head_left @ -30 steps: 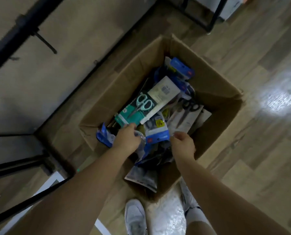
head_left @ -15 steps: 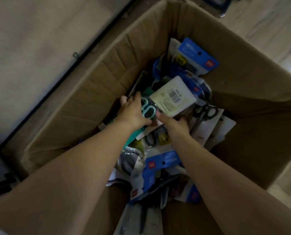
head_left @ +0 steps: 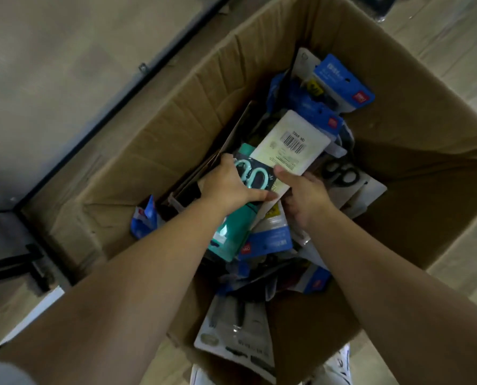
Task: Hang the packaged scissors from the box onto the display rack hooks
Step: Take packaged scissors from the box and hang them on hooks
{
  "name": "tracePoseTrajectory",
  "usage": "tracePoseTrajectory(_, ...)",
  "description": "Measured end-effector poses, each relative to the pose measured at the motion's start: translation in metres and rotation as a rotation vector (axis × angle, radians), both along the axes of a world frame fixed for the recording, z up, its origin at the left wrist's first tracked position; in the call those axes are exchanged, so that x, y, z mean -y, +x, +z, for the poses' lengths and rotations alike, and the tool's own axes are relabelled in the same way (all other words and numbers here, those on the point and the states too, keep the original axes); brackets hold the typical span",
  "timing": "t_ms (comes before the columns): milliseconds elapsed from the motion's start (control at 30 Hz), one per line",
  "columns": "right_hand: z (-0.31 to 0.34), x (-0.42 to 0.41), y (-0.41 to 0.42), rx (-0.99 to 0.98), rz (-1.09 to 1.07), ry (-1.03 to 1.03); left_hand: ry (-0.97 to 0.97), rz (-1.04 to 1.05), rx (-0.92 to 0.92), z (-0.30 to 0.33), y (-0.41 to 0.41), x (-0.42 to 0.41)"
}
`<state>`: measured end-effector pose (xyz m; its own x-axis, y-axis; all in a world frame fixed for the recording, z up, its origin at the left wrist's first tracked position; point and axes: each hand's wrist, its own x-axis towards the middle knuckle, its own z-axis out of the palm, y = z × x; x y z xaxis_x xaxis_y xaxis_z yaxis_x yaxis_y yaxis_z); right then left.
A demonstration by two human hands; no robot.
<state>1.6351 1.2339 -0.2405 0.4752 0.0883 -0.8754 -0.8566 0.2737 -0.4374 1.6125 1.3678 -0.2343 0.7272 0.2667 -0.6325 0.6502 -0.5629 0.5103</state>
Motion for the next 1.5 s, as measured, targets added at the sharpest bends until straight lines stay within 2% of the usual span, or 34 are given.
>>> tracePoseTrajectory(233, 0.086, -0.004, -0.041, 0.109, -0.001, -0.142, -0.037, 0.001, 0.037, 0.079, -0.035, 0.002)
tracePoseTrajectory(400, 0.161, 0.011, -0.046, 0.180, 0.086, -0.257, -0.155, 0.172, 0.061, 0.139, -0.050, 0.031)
tracePoseTrajectory(533, 0.205, 0.026, -0.051, 0.198, 0.097, -0.255, -0.233, 0.199, 0.100, 0.174, -0.059, 0.046)
tracePoseTrajectory(700, 0.242, 0.033, -0.047, 0.237, 0.090, -0.264, -0.332, 0.358, 0.099, 0.201, -0.057, 0.058)
tracePoseTrajectory(900, 0.275, 0.047, -0.035, 0.255, 0.063, -0.248, -0.324, 0.257, 0.228, 0.235, -0.052, 0.061)
tracePoseTrajectory(967, 0.287, 0.052, -0.030, 0.244, 0.070, -0.244, -0.404, 0.357, 0.231, 0.251, -0.046, 0.060)
tracePoseTrajectory(1067, 0.306, 0.057, -0.023, 0.252, 0.067, -0.222, -0.522, 0.757, 0.237, 0.276, -0.038, 0.052)
tracePoseTrajectory(1133, 0.318, 0.059, -0.017, 0.261, 0.045, -0.196, -0.678, 1.040, 0.213, 0.289, -0.035, 0.044)
tracePoseTrajectory(1200, 0.328, 0.062, -0.011, 0.281, 0.049, -0.164, -0.831, 1.156, 0.131, 0.303, -0.038, 0.040)
tracePoseTrajectory(1333, 0.343, 0.068, -0.001, 0.346, 0.158, -0.122, -0.966, 1.004, -0.011, 0.325, -0.043, 0.038)
tracePoseTrajectory(1500, 0.355, 0.072, 0.017, 0.345, 0.292, -0.064, -0.953, 0.981, -0.080, 0.329, -0.042, 0.030)
